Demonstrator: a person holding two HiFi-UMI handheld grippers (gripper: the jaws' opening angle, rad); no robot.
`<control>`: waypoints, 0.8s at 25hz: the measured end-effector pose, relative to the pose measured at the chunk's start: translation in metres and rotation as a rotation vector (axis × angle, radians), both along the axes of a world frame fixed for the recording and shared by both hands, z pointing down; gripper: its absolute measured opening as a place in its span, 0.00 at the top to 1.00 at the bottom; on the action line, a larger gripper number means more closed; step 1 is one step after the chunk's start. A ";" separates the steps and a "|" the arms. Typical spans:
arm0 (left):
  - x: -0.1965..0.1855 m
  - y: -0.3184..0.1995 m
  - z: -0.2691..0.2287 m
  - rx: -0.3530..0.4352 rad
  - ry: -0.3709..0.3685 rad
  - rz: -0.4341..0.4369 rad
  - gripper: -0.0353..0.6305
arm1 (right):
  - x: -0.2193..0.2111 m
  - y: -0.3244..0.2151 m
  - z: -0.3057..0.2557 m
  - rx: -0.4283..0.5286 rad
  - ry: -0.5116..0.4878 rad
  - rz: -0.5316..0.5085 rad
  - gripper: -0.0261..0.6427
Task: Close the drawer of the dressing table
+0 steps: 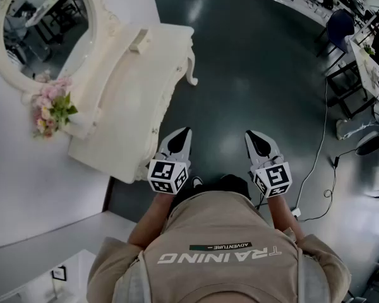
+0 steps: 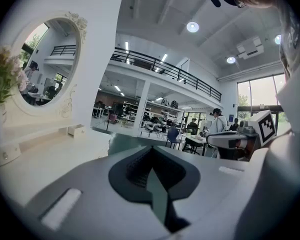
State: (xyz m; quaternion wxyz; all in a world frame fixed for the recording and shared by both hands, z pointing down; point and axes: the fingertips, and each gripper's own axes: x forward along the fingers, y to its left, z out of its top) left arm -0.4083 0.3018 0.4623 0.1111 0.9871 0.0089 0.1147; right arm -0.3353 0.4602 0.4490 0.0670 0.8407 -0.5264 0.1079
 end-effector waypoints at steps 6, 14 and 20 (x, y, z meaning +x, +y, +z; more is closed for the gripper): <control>0.000 -0.009 0.008 -0.008 -0.023 -0.001 0.92 | 0.005 -0.011 -0.006 0.015 0.002 -0.004 0.96; 0.012 -0.004 0.008 -0.006 -0.035 0.037 0.92 | 0.013 -0.015 -0.016 0.068 0.006 0.009 0.96; 0.031 -0.004 0.031 -0.074 -0.089 0.063 0.92 | 0.020 -0.008 0.001 0.025 -0.016 0.036 0.96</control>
